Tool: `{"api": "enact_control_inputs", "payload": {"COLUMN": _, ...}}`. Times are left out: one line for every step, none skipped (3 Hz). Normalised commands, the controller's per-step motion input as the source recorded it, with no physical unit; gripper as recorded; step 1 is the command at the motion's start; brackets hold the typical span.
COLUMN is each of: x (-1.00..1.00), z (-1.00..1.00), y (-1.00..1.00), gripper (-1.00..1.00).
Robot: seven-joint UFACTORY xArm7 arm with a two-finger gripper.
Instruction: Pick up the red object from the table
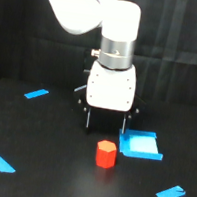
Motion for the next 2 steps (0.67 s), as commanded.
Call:
{"api": "enact_control_inputs", "payload": {"x": 0.22, "z": -0.06, "y": -0.76, "gripper": 0.91}}
{"api": "enact_control_inputs", "payload": {"x": -0.03, "z": -0.08, "y": -0.56, "gripper": 0.99}}
